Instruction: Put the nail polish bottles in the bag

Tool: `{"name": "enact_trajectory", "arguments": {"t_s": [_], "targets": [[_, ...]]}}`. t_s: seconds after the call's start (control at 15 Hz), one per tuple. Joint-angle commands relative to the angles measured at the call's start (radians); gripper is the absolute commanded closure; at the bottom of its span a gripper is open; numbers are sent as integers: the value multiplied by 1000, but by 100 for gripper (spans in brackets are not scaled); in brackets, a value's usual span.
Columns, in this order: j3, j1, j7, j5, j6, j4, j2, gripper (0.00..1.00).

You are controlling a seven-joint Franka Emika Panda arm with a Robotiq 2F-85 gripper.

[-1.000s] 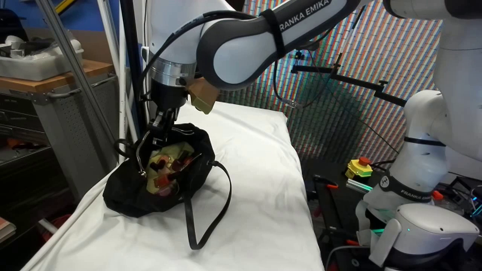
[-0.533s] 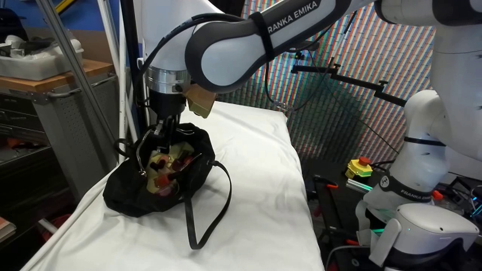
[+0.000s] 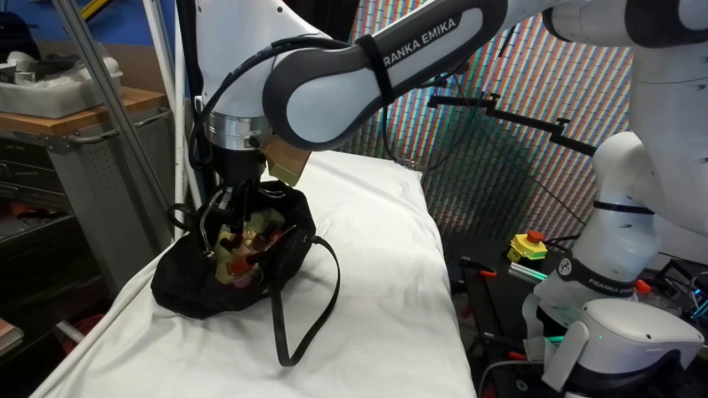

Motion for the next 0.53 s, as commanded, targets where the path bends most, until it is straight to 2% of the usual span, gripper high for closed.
{"name": "enact_trajectory", "arguments": {"t_s": [0.0,0.13,0.2,0.27,0.47], "targets": [[-33,20,52,-30,4,92,55,85],[-41,14,57,-35,4,124,78,75],[-45,-4,37,-29,4,157,104,35],[-49,-11,32,-25,-2,175,115,34],[-64,-34,18,-14,-2,217,146,15]]}}
